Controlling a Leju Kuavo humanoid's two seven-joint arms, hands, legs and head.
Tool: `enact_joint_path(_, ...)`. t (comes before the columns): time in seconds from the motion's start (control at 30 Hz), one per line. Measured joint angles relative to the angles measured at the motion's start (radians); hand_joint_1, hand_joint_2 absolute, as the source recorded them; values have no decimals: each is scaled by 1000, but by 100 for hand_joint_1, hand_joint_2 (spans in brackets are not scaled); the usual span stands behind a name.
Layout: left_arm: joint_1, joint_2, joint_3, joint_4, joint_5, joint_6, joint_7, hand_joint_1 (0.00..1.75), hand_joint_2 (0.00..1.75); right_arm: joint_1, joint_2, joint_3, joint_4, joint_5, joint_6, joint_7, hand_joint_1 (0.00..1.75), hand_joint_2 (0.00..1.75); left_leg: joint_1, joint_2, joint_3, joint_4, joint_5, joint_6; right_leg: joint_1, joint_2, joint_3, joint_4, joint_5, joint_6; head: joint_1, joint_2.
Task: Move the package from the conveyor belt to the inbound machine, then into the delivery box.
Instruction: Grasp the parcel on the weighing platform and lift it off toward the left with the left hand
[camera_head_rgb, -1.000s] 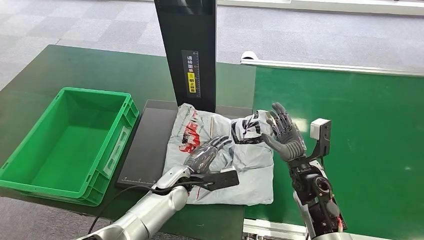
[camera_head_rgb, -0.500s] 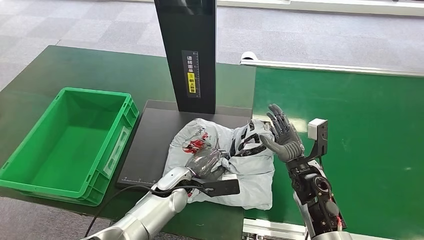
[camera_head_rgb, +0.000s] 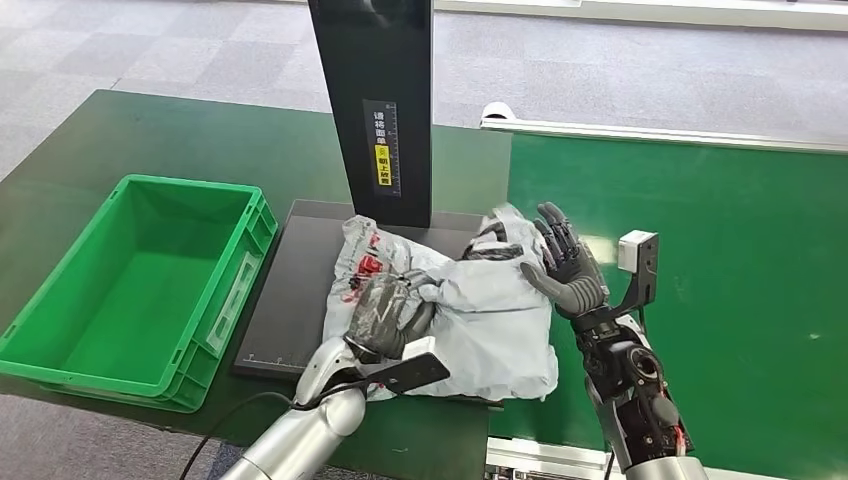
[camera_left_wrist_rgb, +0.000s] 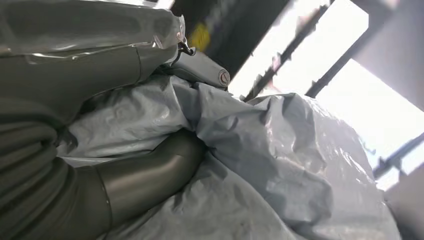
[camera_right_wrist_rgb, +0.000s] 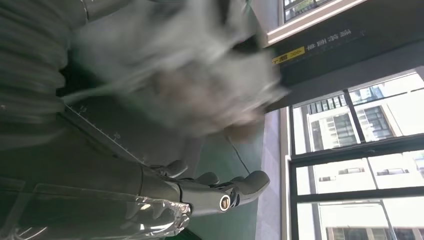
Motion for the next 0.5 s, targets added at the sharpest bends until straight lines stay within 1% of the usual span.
enact_joint_path(0.07, 22, 4, 23, -98, -28, 95, 17, 175, 175, 14, -8, 0, -8, -2, -9, -6, 0, 175, 0, 0, 0, 0, 0, 0, 0, 0, 0, 0, 0, 0, 0, 0)
enact_joint_path(0.13, 38, 11, 57, -190, -134, 162, 39, 175, 175, 33, -17, 0, -18, -3, -11, -15, 0, 175, 0, 0, -1, 0, 0, 0, 0, 0, 0, 0, 0, 0, 0, 0)
enact_joint_path(0.17, 43, 14, 81, -230, -192, 179, 42, 175, 175, 41, -22, 0, -22, -3, -11, -20, 0, 175, 0, 0, -1, 0, 0, 0, 0, 0, 0, 0, 0, 0, 0, 0)
enact_joint_path(0.27, 53, 7, 181, -335, -361, 191, 6, 175, 175, 55, -35, 0, -26, -3, -10, -32, 0, 175, 0, 0, -1, 0, 0, 0, 0, 0, -1, 0, 0, 0, 0, 0)
enact_joint_path(0.37, 49, -20, 328, -429, -565, 194, -24, 175, 175, 58, -46, 0, -26, -4, -12, -47, 0, 175, 0, 1, 0, 0, 0, 0, 0, 0, 0, 0, 0, 0, 0, 0)
enact_joint_path(0.43, 40, -28, 410, -471, -627, 195, -16, 175, 175, 58, -51, 0, -26, -5, -13, -54, 0, 175, 0, 1, 1, 0, 0, 0, 0, 1, 0, 0, 0, 0, 0, 0)
enact_joint_path(0.5, 34, -32, 466, -503, -658, 195, 2, 175, 175, 59, -55, 0, -26, -6, -14, -57, 0, 175, 0, 1, 1, 0, 0, 0, 0, 0, 0, 0, 0, 0, 0, 0)
